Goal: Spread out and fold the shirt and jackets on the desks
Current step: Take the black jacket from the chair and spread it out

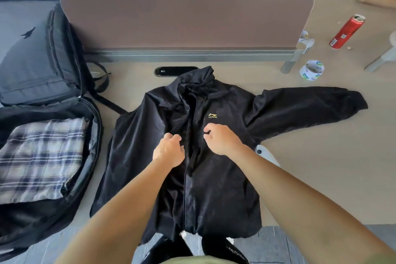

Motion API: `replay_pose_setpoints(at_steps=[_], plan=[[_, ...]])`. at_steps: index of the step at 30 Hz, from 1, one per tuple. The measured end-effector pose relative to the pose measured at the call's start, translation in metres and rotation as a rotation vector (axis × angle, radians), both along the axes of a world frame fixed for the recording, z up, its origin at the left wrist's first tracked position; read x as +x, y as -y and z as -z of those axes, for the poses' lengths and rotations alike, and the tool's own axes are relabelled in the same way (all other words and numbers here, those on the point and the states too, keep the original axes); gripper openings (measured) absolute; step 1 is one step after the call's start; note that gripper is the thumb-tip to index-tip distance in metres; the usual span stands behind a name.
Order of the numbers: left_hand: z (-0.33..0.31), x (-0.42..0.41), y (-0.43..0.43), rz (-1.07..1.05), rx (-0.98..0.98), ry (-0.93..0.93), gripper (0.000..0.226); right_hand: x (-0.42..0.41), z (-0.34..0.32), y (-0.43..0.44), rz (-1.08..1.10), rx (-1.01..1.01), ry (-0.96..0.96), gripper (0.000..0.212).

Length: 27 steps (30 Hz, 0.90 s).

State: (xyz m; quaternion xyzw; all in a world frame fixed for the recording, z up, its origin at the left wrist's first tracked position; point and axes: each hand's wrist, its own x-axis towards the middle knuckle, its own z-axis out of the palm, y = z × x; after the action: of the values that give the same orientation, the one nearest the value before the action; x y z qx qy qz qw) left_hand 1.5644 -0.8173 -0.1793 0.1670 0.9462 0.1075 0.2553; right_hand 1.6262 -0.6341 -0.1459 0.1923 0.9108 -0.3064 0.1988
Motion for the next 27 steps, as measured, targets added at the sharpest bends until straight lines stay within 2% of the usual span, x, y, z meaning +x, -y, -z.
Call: replay_pose_setpoints(at_steps=[5,11,14,16,17,19,20,22,24,25,26,27], plan=[[0.015,-0.064,-0.033,0.225,-0.079,-0.015,0.045,-0.067,0.015,0.002,0.182,0.032,0.043,0.036],[0.043,-0.112,-0.034,0.104,-0.148,-0.122,0.069,-0.135,0.041,0.004,0.425,0.110,0.092,0.056],[0.040,-0.128,-0.032,0.126,-0.159,-0.088,0.050,-0.153,0.055,0.002,0.500,0.118,0.141,0.061],[0.029,-0.134,-0.035,0.144,-0.151,-0.073,0.027,-0.159,0.063,-0.007,0.583,-0.030,0.161,0.046],[0.020,-0.136,-0.037,0.107,-0.092,-0.066,0.019,-0.162,0.065,-0.011,0.659,-0.191,0.140,0.033],[-0.001,-0.146,-0.043,-0.032,0.156,-0.063,0.023,-0.166,0.058,-0.020,0.827,-0.509,0.052,0.020],[-0.013,-0.153,-0.044,-0.112,0.314,-0.074,0.029,-0.168,0.049,-0.026,0.902,-0.629,-0.010,0.021],[-0.033,-0.166,-0.041,-0.320,0.641,-0.094,0.038,-0.168,0.031,-0.037,1.043,-0.730,-0.180,0.029],[-0.037,-0.173,-0.039,-0.564,0.832,-0.092,0.038,-0.166,0.016,-0.042,1.155,-0.634,-0.432,0.043],[-0.034,-0.173,-0.040,-0.633,0.857,-0.056,0.036,-0.163,0.013,-0.042,1.125,-0.487,-0.556,0.048],[-0.030,-0.171,-0.042,-0.640,0.839,0.017,0.033,-0.163,0.014,-0.040,1.031,-0.350,-0.586,0.048],[-0.022,-0.168,-0.045,-0.611,0.783,0.107,0.038,-0.166,0.017,-0.036,0.849,-0.201,-0.513,0.046]])
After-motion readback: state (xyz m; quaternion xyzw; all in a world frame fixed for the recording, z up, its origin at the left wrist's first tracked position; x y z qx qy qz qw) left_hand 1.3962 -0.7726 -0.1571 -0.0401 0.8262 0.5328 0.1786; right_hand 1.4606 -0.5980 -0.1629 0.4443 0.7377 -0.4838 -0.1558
